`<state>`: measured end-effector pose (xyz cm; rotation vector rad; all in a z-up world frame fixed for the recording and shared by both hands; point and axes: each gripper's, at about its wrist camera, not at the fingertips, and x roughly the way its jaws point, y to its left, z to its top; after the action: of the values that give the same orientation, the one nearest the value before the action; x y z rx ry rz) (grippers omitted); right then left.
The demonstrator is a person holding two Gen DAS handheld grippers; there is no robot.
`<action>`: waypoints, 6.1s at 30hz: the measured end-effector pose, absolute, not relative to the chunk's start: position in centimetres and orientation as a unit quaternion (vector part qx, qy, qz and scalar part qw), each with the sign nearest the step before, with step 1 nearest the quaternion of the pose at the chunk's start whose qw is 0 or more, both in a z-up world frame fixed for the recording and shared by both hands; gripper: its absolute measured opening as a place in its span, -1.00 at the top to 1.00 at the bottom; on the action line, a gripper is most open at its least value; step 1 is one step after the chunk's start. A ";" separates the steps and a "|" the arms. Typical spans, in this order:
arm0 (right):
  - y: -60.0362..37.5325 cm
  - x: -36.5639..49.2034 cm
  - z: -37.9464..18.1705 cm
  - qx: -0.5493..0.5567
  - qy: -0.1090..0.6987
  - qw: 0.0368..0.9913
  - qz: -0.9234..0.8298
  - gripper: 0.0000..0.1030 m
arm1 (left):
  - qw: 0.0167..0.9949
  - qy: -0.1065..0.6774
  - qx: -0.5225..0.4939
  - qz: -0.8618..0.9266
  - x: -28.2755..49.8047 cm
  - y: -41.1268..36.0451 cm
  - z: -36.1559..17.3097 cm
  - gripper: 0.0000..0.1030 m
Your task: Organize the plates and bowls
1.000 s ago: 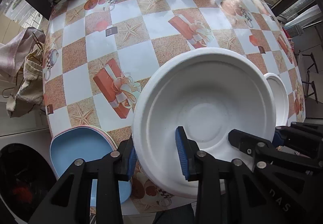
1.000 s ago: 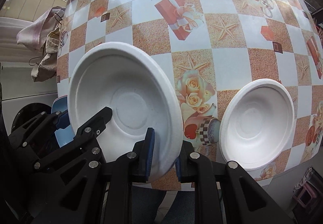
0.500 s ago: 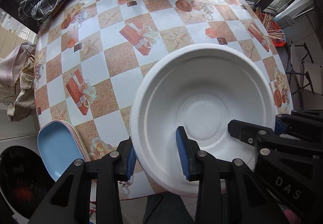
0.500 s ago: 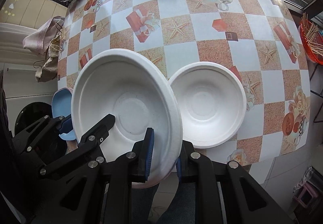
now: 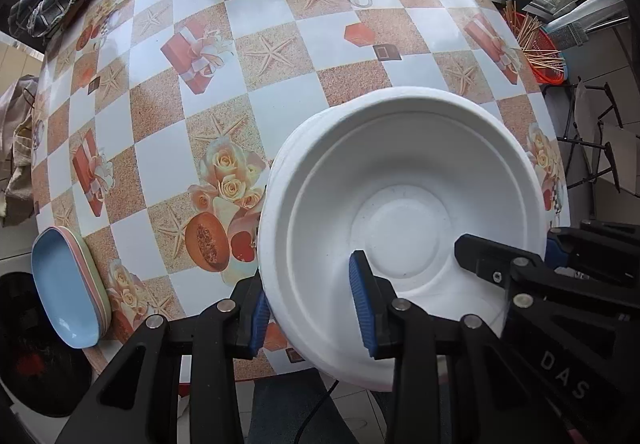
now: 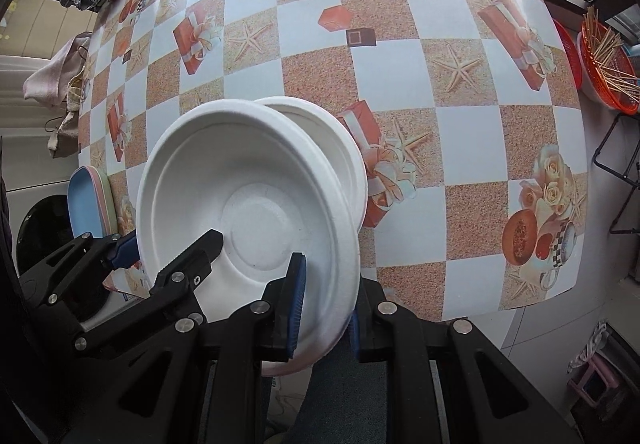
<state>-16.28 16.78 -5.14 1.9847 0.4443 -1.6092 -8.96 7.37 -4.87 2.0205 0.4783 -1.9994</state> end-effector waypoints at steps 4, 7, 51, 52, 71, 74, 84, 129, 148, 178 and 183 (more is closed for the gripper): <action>16.9 -16.7 -5.9 0.736 0.169 0.275 -0.595 0.58 | 0.139 0.178 0.694 -0.683 -9.0 7.4 -5.6 0.25; 16.9 -17.2 -6.6 0.736 0.172 0.276 -0.593 0.58 | 0.146 0.183 0.693 -0.682 -9.2 7.5 -6.1 0.25; 18.1 -20.4 3.0 0.651 0.169 0.370 -0.641 -0.98 | 0.186 -0.019 0.600 -0.778 -5.0 10.9 14.8 -1.00; 18.1 -20.5 2.6 0.657 0.167 0.367 -0.637 -0.98 | 0.193 -0.016 0.604 -0.773 -4.9 10.7 14.6 -1.00; 19.9 -21.3 1.0 0.691 0.148 0.333 -0.624 -0.98 | 0.197 -0.021 0.615 -0.764 -5.4 10.9 14.1 -1.00; 20.0 -21.3 0.9 0.693 0.147 0.331 -0.623 -0.98 | 0.193 -0.025 0.616 -0.764 -5.4 11.0 14.0 -1.00; 20.1 -21.3 0.7 0.694 0.154 0.334 -0.619 -0.98 | 0.193 -0.024 0.616 -0.763 -5.5 11.3 13.8 -0.99; 20.3 -22.5 0.1 0.702 0.153 0.323 -0.615 -0.98 | 0.193 -0.021 0.618 -0.762 -6.1 11.3 13.6 -0.99; 20.9 -22.8 -2.2 0.724 0.169 0.301 -0.597 -0.98 | 0.206 0.025 0.635 -0.744 -7.6 7.2 9.5 -0.99; 16.7 -20.9 -14.8 0.743 0.230 0.247 -0.578 -0.98 | 0.252 0.150 0.688 -0.663 -9.7 3.7 -12.0 -1.00; 16.8 -20.8 -14.7 0.744 0.227 0.247 -0.578 -0.99 | 0.243 0.164 0.676 -0.676 -9.1 3.6 -12.2 -1.00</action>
<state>-20.83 16.83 -14.73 2.0271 0.6188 -1.5768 -9.06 3.59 -12.16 1.8476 0.4492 -1.8465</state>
